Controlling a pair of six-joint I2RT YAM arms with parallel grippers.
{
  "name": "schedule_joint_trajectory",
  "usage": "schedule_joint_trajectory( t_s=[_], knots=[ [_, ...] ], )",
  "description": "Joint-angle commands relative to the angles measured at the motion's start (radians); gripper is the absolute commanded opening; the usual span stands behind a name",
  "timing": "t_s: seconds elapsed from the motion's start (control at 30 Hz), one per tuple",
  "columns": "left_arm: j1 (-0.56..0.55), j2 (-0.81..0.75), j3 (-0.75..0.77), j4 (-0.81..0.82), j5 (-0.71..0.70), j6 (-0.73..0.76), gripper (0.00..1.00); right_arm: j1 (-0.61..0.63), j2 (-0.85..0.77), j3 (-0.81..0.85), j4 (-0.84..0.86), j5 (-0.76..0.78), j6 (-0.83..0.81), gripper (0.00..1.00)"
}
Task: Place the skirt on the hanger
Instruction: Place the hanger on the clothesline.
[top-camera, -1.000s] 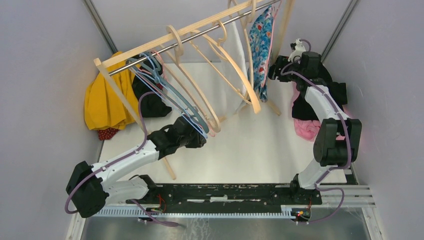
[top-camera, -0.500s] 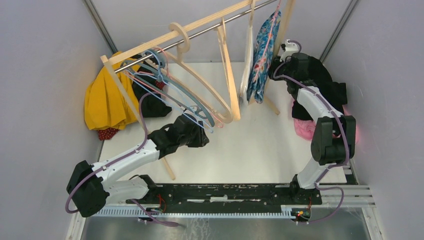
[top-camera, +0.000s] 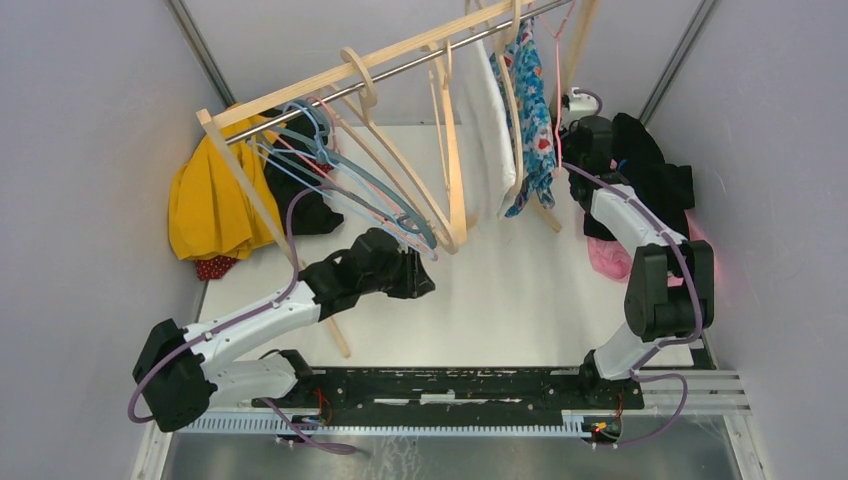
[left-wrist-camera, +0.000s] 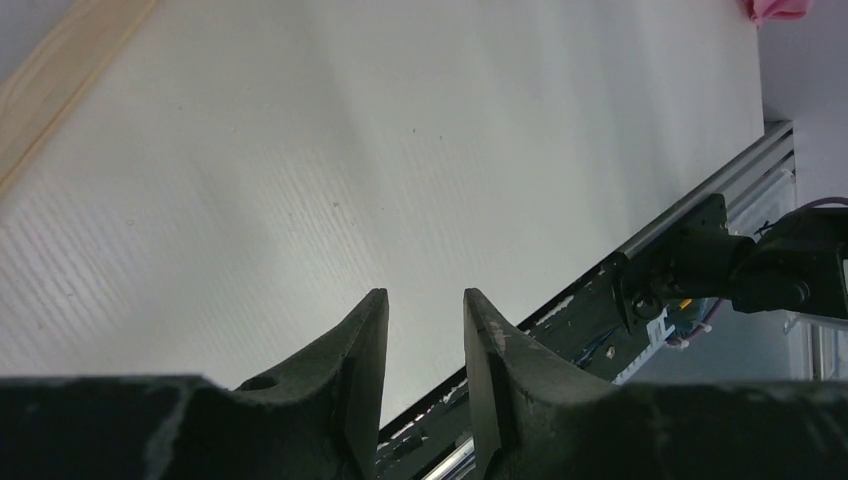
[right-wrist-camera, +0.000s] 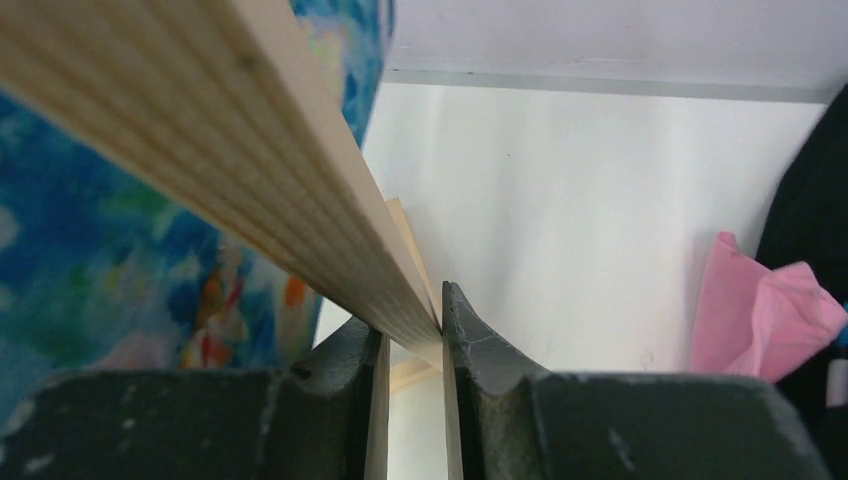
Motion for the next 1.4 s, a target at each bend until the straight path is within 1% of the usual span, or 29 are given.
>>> schedule_joint_trajectory(
  t_s=[0.0, 0.2, 0.53, 0.63, 0.97, 1.13, 1.23, 1.37],
  knots=[
    [-0.031, -0.006, 0.051, 0.064, 0.043, 0.036, 0.41, -0.004, -0.071, -0.041, -0.013, 0.142, 0.097, 0.01],
    [-0.056, -0.009, 0.053, 0.064, 0.035, 0.033, 0.41, -0.004, -0.115, -0.088, -0.019, 0.275, 0.126, 0.01],
    [-0.067, -0.025, 0.046, 0.051, 0.029, 0.038, 0.41, -0.006, -0.130, -0.067, -0.115, 0.491, 0.159, 0.01],
    [-0.068, -0.032, 0.042, 0.044, 0.029, 0.041, 0.41, -0.011, -0.133, -0.062, -0.131, 0.531, 0.157, 0.01],
    [-0.068, -0.047, 0.026, 0.037, 0.031, 0.048, 0.42, -0.089, -0.172, -0.065, -0.144, 0.481, 0.147, 0.01],
    [-0.068, -0.056, 0.018, 0.034, 0.017, 0.051, 0.41, -0.119, -0.170, -0.054, -0.148, 0.480, 0.151, 0.01],
    [-0.068, -0.074, 0.015, 0.009, -0.031, 0.053, 0.42, -0.129, -0.153, -0.034, -0.148, 0.481, 0.162, 0.01],
    [-0.067, -0.111, 0.008, -0.040, -0.129, 0.047, 0.42, -0.130, -0.123, -0.010, -0.132, 0.483, 0.184, 0.01]
  ],
)
